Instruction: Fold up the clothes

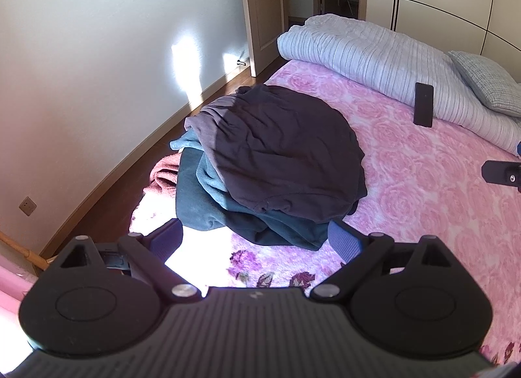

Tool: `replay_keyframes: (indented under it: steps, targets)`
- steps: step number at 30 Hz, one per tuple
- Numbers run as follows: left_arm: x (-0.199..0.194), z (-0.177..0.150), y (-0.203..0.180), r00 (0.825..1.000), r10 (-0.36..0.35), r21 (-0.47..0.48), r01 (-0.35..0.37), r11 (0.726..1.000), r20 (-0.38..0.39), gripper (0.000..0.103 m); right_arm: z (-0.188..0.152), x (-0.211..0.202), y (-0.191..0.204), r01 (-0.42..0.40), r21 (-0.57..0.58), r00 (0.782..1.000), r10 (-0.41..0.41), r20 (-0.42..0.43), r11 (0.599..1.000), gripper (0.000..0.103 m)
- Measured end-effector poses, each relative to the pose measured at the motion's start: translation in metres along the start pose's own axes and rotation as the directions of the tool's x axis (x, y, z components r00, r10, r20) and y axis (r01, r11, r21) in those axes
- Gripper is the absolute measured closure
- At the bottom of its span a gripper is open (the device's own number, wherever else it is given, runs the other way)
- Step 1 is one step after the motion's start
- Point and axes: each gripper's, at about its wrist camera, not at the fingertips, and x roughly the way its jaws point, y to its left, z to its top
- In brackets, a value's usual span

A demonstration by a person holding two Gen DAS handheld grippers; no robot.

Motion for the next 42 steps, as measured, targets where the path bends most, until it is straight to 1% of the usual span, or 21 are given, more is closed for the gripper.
replay_keyframes:
  steps: [28, 39, 42]
  targets:
    - [-0.006, -0.005, -0.006, 1.000, 0.009, 0.004, -0.009, 1.000, -0.005, 0.009, -0.007, 0.001, 0.003, -0.026, -0.011, 1.000, 0.026, -0.014, 1.000, 0.000]
    - [0.001, 0.004, -0.019, 1.000, 0.020, 0.012, -0.020, 1.000, -0.006, 0.009, -0.003, 0.013, -0.006, -0.052, -0.006, 0.998, 0.052, -0.031, 0.999, 0.000]
    - [0.002, 0.006, -0.020, 0.999, 0.029, 0.039, -0.030, 0.999, 0.015, 0.009, 0.000, 0.016, -0.013, -0.064, -0.017, 0.998, 0.064, -0.020, 0.998, 0.000]
